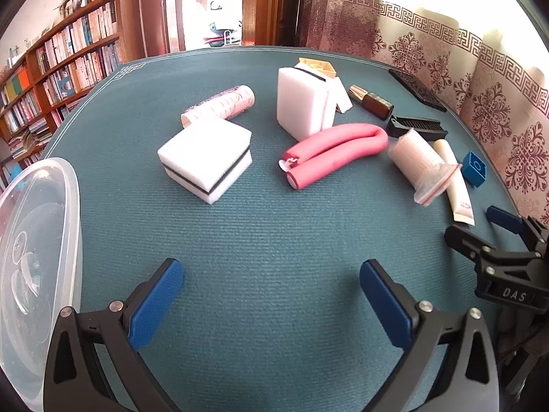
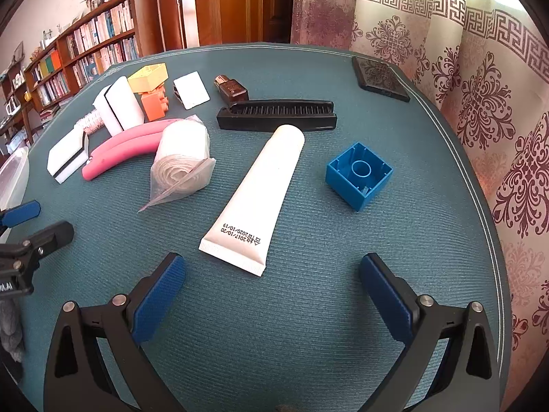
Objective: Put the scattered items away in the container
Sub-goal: 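Grasp the white sponge block with the left tool while the right tool grasps the white tube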
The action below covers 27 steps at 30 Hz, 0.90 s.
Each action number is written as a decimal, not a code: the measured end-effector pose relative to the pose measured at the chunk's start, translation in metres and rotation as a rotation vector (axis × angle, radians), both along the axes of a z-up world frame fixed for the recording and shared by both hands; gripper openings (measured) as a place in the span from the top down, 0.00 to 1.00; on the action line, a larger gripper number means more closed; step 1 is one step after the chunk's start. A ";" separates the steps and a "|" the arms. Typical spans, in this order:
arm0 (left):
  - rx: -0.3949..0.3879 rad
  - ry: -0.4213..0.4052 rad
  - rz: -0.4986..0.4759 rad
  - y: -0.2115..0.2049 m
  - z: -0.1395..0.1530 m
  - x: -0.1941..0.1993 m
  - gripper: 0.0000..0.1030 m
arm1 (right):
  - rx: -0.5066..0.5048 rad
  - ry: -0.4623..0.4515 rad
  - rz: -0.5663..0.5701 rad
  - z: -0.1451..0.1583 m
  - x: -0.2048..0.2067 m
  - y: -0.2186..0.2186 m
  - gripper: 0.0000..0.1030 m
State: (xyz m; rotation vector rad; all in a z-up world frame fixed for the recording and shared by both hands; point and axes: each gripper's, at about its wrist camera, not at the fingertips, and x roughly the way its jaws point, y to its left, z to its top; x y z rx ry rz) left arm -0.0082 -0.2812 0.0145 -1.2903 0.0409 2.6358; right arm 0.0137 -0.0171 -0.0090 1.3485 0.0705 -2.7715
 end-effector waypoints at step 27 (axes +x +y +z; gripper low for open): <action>-0.019 0.039 0.041 -0.022 0.008 -0.076 0.24 | 0.001 -0.002 0.005 0.001 -0.001 -0.001 0.00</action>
